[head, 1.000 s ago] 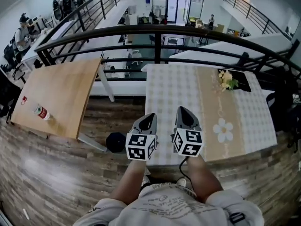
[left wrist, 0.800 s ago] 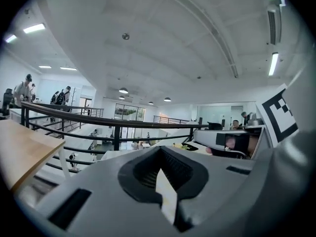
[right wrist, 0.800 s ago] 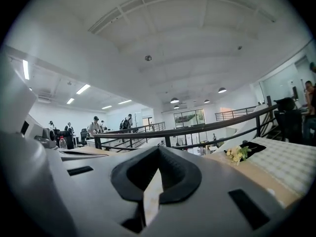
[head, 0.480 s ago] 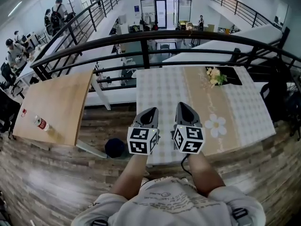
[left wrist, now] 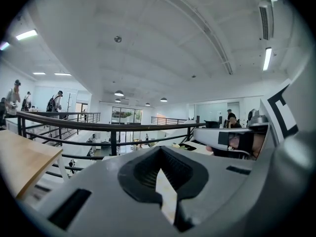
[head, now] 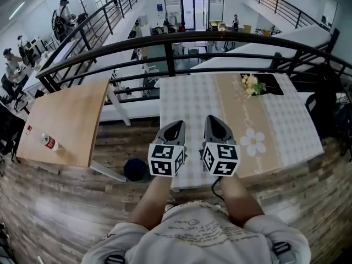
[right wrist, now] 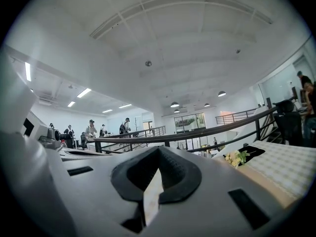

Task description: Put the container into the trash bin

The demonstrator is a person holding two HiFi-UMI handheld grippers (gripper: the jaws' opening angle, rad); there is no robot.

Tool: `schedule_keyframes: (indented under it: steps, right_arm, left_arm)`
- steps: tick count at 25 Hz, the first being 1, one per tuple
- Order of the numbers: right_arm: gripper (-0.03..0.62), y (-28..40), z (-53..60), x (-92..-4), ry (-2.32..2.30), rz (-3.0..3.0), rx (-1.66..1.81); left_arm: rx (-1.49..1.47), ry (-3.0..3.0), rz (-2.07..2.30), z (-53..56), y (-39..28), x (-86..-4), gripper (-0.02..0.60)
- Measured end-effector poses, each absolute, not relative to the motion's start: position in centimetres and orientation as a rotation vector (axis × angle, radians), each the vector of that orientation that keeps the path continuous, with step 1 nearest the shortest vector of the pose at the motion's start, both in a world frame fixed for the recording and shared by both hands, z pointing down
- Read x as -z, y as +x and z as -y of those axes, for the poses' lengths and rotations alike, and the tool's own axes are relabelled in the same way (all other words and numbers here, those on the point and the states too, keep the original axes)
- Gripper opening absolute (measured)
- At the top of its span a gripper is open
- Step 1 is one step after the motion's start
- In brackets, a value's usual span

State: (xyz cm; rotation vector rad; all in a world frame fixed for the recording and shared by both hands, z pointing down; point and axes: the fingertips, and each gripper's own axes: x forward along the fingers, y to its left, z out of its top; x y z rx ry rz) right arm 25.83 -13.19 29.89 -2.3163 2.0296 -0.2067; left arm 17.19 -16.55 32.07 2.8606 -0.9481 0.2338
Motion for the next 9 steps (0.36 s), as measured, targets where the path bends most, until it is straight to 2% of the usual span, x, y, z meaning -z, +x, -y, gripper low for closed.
schedule_keyframes:
  steps: [9]
  right_arm:
    - [0.002,25.99,12.66,-30.58,-2.303,-2.044,0.233]
  left_arm:
    - [-0.234,2.863,0.944,15.88,17.62,-32.36,0.003]
